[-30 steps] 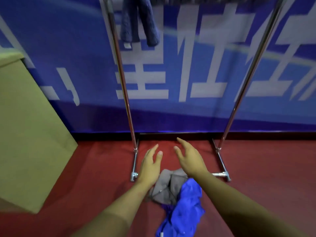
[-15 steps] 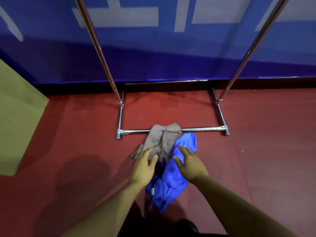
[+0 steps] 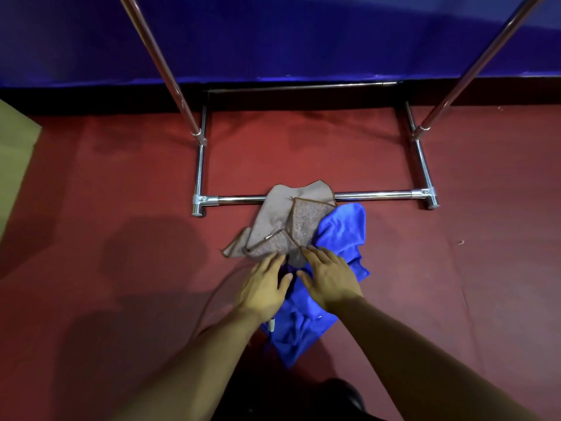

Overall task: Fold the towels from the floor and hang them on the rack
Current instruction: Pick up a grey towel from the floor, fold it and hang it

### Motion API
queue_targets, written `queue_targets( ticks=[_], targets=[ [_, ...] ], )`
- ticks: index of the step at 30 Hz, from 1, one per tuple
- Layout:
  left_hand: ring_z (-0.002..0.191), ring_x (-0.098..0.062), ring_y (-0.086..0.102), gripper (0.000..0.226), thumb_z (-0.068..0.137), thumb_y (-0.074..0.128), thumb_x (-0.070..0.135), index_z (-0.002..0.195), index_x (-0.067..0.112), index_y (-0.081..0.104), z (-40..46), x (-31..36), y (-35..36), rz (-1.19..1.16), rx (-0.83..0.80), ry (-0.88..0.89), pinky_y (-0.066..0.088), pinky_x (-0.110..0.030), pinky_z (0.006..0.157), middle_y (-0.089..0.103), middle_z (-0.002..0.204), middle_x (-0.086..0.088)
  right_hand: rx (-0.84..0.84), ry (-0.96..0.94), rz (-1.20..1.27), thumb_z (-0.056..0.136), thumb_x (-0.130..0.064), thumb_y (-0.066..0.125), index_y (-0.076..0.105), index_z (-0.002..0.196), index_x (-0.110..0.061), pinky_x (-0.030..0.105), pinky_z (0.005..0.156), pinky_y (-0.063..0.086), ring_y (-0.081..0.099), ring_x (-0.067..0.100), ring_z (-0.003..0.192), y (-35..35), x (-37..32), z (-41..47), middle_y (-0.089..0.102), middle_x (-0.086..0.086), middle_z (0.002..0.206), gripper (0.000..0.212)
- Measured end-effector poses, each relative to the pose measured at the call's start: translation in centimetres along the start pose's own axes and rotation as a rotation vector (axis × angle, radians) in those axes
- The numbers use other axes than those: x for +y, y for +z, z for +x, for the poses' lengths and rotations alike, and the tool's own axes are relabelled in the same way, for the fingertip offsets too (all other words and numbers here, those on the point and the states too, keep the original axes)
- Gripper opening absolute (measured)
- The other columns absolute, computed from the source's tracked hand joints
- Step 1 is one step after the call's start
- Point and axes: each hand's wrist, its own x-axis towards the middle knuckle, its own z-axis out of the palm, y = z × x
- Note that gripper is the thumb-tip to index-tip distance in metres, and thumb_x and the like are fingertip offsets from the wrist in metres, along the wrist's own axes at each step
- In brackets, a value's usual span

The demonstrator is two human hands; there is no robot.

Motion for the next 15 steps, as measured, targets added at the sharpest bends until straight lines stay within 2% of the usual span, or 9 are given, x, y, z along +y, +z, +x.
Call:
queue_targets(
  ticks=[2,4,7,10,12,15],
  targets=[
    [0.150,-0.018,0.029,0.059,0.103,0.043,0.045,0.157,0.023,0.030,0.6,-0.7,0.3,0.028,-0.012,-0.005,0.029,-0.033,0.119,0.024,0.166,0.004,0.011,0.006,-0.041,0.088,-0.060,0.020,0.047,0.147,-0.017,0.042,0.116,0.031,0.038,0.027,0.144,0.8,-0.4,1.1,0.052,0.003,0.149,0.078],
    [0.150,-0.020,0.027,0.061,0.103,0.042,0.046,0.158,0.025,0.027,0.9,-1.5,0.6,0.076,-0.025,-0.013,0.030,-0.036,0.119,0.019,0.167,0.005,0.017,0.020,-0.073,0.092,-0.056,0.037,0.050,0.143,-0.014,0.042,0.113,0.032,0.042,0.029,0.141,1.6,-1.0,2.1,0.062,0.006,0.138,0.067],
    [0.151,-0.022,0.024,0.062,0.102,0.042,0.047,0.158,0.026,0.023,1.1,-2.4,0.7,0.124,-0.036,-0.033,0.030,-0.038,0.119,0.015,0.168,0.004,-0.002,0.085,-0.074,0.090,-0.047,0.058,0.054,0.135,-0.013,0.042,0.105,0.035,0.051,0.030,0.125,2.2,-1.8,3.3,0.070,0.007,0.119,0.056],
    [0.151,-0.024,0.024,0.065,0.102,0.044,0.046,0.159,0.025,0.021,1.0,-2.9,0.3,0.150,-0.022,-0.051,0.027,-0.038,0.119,0.014,0.169,0.002,0.014,0.114,-0.084,0.093,-0.036,0.057,0.067,0.109,-0.020,0.041,0.097,0.037,0.054,0.029,0.112,2.4,-2.3,3.6,0.071,0.001,0.110,0.024],
    [0.152,-0.024,0.023,0.067,0.101,0.046,0.045,0.159,0.025,0.020,0.9,-3.1,-0.1,0.146,-0.011,-0.065,0.027,-0.038,0.120,0.013,0.169,0.002,0.024,0.108,-0.089,0.095,-0.027,0.053,0.070,0.101,-0.023,0.040,0.093,0.040,0.055,0.028,0.107,2.3,-2.4,3.3,0.071,-0.001,0.106,0.018],
    [0.153,-0.022,0.021,0.068,0.100,0.048,0.045,0.159,0.026,0.020,0.5,-2.9,-1.1,0.125,0.002,-0.069,0.028,-0.038,0.120,0.011,0.169,0.004,0.108,0.079,-0.031,0.094,-0.022,0.057,0.068,0.094,-0.017,0.042,0.084,0.045,0.060,0.031,0.097,1.6,-2.6,2.7,0.070,0.002,0.096,0.012]
  ],
)
